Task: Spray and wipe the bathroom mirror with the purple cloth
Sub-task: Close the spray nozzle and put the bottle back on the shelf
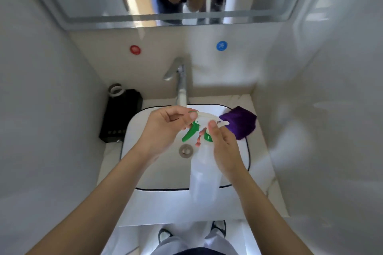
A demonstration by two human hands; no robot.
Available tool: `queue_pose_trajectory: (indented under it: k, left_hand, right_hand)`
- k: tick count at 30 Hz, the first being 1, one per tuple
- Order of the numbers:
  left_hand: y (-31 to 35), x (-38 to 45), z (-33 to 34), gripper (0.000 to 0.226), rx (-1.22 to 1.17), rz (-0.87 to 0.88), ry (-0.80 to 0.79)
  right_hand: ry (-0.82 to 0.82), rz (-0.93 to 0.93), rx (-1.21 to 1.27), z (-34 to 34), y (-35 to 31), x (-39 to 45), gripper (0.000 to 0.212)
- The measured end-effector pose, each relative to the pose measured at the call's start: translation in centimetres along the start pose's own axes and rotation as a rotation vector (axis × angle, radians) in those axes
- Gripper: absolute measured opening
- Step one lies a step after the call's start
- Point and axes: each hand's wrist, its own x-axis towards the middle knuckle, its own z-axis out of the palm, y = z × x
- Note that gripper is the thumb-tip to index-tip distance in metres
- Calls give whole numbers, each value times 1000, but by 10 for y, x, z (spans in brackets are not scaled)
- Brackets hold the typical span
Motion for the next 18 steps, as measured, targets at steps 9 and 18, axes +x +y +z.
queue_pose_trajectory:
  k: [9, 18]
  left_hand:
    - [-29, -14, -51, 24, -20, -61, 78]
    - [-36, 11, -46, 19, 112, -25, 90]
  right_hand:
    - [39, 40, -64, 57, 37, 2, 70]
    - [190, 44, -70, 62, 39, 7, 60]
